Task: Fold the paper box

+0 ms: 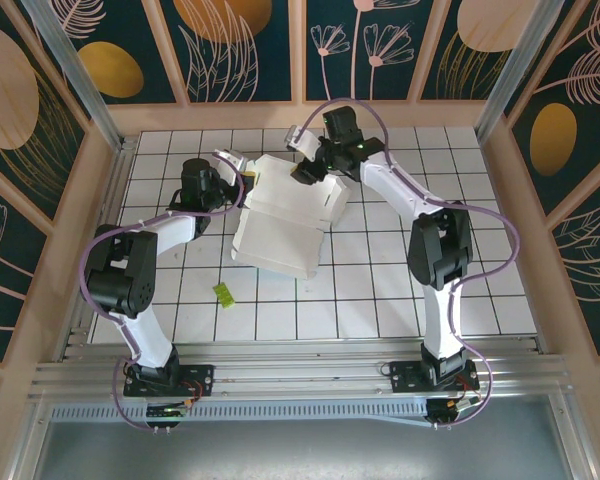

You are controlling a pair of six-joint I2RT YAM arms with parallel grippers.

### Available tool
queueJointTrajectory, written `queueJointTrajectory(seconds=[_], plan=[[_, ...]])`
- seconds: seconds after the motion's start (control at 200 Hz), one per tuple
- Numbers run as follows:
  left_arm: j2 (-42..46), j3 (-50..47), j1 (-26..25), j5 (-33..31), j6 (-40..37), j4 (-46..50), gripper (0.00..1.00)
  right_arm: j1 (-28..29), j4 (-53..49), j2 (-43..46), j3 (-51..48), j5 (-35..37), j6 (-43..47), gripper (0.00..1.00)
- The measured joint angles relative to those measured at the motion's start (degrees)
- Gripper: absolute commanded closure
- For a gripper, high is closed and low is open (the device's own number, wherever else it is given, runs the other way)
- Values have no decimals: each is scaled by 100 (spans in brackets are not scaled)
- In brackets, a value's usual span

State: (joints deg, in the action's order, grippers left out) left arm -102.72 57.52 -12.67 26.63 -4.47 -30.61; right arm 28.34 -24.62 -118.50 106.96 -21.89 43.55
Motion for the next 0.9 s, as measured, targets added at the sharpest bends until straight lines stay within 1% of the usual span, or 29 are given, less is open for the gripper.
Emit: queueJointTrajectory(seconds=[0.08, 0.17, 0.2, 0.255, 0.28, 0.455, 0.506, 0.541, 0.596, 0.621, 0.686, 0.746, 0.766, 0.821, 0.861, 0.901], plan=[[-11, 9, 0, 7, 2, 0, 100, 59, 15, -101, 0, 162, 94, 58], [-13, 22, 0, 15, 2, 0, 100, 109, 26, -186, 0, 361, 214, 69], [-15, 24, 0, 15, 2, 0, 100, 127, 28, -199, 0, 417, 256, 74], [-17, 26, 0, 15, 15, 0, 100, 155, 42, -205, -2, 492, 361, 89], [-20, 26, 0, 13, 20, 2, 100, 170, 44, -205, -2, 546, 334, 92], [-20, 26, 0, -55, 48, 22, 100, 289, 181, -205, -57, 898, 546, 92], [-20, 26, 2, -125, 92, 55, 89, 343, 264, -201, -116, 1049, 621, 92], [-20, 26, 0, -173, 140, 87, 85, 389, 348, -195, -179, 1167, 691, 92], [-15, 22, 0, -205, 216, 85, 81, 459, 435, -177, -291, 1373, 787, 93], [0, 20, 0, -245, 286, 83, 74, 487, 452, -173, -343, 1460, 839, 92], [140, -70, 0, -330, 466, 57, 72, 560, 560, -149, -520, 1735, 1001, 92], [448, -304, 0, -363, 647, 26, 71, 603, 627, -96, -675, 1965, 1156, 93], [619, -411, 0, -378, 726, 20, 64, 621, 640, -76, -721, 2050, 1200, 93], [970, -610, 0, -442, 931, -2, 55, 645, 699, -17, -833, 2251, 1331, 93], [1274, -721, 0, -509, 1082, -15, 50, 662, 769, 37, -925, 2382, 1429, 93], [1530, -767, -7, -621, 1300, 4, 49, 673, 841, 111, -1029, 2503, 1513, 93]])
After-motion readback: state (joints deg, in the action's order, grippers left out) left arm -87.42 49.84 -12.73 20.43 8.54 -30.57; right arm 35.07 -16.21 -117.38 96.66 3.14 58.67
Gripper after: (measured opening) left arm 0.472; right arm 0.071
